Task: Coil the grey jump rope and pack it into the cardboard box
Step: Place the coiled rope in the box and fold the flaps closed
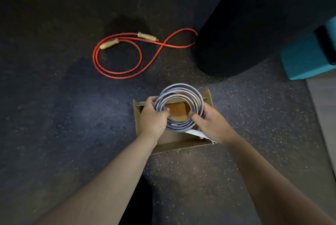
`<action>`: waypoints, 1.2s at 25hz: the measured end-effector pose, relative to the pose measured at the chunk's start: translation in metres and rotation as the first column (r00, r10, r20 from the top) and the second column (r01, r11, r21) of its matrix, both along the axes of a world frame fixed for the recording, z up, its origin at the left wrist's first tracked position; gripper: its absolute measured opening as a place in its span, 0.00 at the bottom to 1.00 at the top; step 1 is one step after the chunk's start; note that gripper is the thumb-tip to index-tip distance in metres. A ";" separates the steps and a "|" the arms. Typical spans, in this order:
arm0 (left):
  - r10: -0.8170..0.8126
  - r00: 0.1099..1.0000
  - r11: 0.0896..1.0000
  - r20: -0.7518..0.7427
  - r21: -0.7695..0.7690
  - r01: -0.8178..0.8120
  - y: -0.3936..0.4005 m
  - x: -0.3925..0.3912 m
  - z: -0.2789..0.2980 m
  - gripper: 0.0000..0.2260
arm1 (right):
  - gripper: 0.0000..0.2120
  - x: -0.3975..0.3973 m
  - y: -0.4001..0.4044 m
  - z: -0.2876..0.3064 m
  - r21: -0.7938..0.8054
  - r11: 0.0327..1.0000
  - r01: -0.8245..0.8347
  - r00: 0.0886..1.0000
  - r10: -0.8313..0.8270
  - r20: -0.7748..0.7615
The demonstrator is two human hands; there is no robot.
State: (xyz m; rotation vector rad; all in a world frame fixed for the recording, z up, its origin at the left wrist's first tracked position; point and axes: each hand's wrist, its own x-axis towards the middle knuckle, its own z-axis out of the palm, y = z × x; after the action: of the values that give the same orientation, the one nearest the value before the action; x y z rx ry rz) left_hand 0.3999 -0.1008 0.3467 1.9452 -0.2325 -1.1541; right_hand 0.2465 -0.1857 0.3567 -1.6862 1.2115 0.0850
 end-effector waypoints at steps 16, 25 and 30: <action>0.153 0.977 0.854 -0.150 0.517 -0.054 -0.027 -0.051 -0.341 0.20 | 0.08 -0.020 -0.071 -0.331 0.288 0.880 -0.378 0.895 0.426 -0.128; -0.047 0.998 0.841 0.044 0.541 0.016 -0.027 -0.015 -0.411 0.25 | 0.25 0.024 -0.055 -0.411 0.215 0.911 -0.351 0.840 0.408 -0.357; -0.073 0.995 0.890 0.061 0.454 0.037 -0.024 -0.021 -0.370 0.27 | 0.32 0.025 -0.044 -0.359 0.010 0.902 -0.432 0.790 0.383 -0.478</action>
State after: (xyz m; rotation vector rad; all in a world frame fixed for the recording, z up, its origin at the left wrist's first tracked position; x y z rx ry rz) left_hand 0.3788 -0.1249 -0.0229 2.4085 -0.0589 -1.2533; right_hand 0.2712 -0.2292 -0.0020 -2.0707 1.1810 0.7548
